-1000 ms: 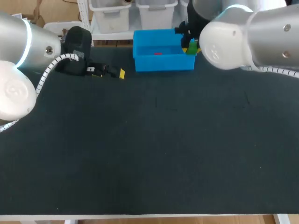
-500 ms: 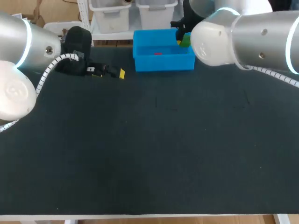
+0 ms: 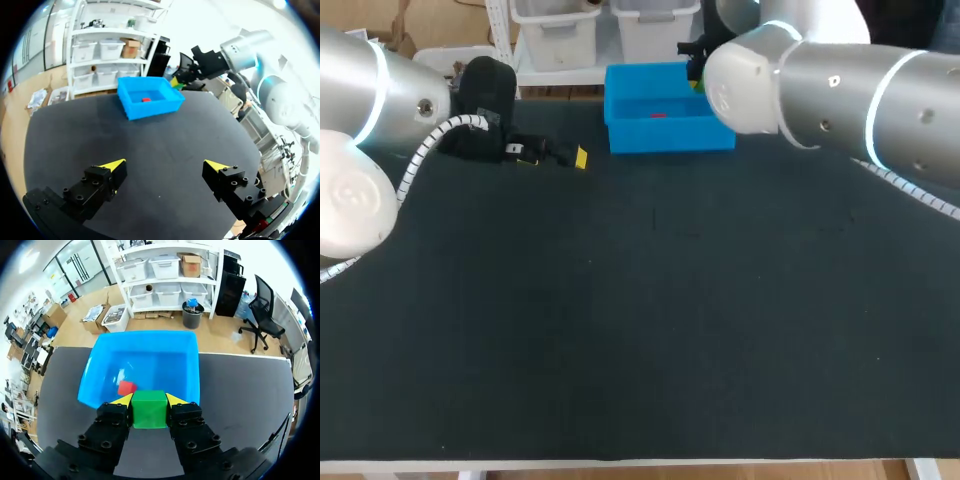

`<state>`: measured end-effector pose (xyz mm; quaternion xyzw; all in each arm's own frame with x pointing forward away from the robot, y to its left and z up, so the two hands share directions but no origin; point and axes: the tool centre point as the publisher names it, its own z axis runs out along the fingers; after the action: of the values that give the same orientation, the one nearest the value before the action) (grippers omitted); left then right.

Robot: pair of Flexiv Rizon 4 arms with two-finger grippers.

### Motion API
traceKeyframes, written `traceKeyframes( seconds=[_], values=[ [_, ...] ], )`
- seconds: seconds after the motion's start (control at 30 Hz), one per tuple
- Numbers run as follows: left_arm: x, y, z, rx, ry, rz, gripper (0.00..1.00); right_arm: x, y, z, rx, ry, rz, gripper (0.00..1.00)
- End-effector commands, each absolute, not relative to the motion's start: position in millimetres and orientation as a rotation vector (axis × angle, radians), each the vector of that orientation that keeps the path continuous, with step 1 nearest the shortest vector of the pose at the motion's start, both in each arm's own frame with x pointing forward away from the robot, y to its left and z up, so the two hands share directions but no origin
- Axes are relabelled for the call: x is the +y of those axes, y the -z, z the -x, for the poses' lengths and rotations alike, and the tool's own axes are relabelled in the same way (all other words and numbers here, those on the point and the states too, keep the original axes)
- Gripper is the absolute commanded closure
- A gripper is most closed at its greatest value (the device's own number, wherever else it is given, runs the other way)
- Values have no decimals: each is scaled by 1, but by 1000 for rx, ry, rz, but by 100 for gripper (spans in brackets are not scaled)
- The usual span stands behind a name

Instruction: Use the left arm to pick the red cube and place it into the blue plastic box first, then use the right arm to grasp the green cube and put it into the same blue plastic box after the first action is fully finished.

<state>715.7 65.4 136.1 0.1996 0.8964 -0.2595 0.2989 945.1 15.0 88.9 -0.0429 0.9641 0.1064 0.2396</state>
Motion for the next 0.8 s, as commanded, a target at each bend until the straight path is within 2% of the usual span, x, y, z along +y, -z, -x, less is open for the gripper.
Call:
traceKeyframes(
  seconds=[0.03, 0.8],
  values=[
    [68, -135, -716, 2372, 702, -535, 0, 18, -85, -961, 2649, -295, 118, 100],
    [68, -135, -716, 2372, 702, -535, 0, 21, -60, -983, 2697, -297, 151, 100]
  ],
)
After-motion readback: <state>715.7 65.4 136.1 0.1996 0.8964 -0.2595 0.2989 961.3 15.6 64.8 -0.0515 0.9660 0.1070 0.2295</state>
